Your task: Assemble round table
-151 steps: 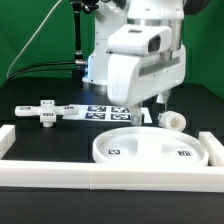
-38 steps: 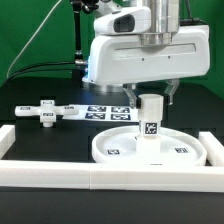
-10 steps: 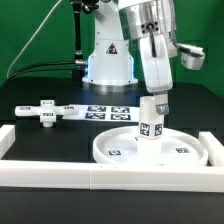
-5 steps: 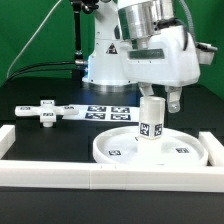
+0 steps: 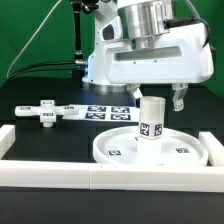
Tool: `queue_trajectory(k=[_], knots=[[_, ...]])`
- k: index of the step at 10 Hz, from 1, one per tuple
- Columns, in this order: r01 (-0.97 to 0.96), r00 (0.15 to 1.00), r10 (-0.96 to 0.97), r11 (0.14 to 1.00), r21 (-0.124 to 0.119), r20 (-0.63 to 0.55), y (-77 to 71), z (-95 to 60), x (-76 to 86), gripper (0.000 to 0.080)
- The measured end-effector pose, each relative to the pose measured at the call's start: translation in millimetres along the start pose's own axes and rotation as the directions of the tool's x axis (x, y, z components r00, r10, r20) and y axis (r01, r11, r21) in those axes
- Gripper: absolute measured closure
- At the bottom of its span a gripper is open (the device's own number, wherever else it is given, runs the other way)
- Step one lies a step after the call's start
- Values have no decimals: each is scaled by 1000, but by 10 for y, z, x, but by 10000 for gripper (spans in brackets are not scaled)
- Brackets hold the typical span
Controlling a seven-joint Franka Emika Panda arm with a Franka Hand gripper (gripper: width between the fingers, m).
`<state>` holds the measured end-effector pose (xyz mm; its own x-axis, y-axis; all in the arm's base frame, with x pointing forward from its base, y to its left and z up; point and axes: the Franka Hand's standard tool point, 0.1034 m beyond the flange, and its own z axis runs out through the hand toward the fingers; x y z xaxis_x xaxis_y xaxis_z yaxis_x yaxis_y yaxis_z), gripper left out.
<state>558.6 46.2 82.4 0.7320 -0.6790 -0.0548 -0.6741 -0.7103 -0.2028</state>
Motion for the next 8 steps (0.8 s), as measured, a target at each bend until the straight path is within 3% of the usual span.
queue_trajectory(k=[1,2,4,8], knots=[[110,994,-110,994,-16,1,-3,-3,-2,151],[280,960,-280,959,-48,1,-35,-26,13,151],[524,851,-526,847,-83,7,-69,-44,34,151],[761,647,-761,643,-84,35,-64,-43,38,151]])
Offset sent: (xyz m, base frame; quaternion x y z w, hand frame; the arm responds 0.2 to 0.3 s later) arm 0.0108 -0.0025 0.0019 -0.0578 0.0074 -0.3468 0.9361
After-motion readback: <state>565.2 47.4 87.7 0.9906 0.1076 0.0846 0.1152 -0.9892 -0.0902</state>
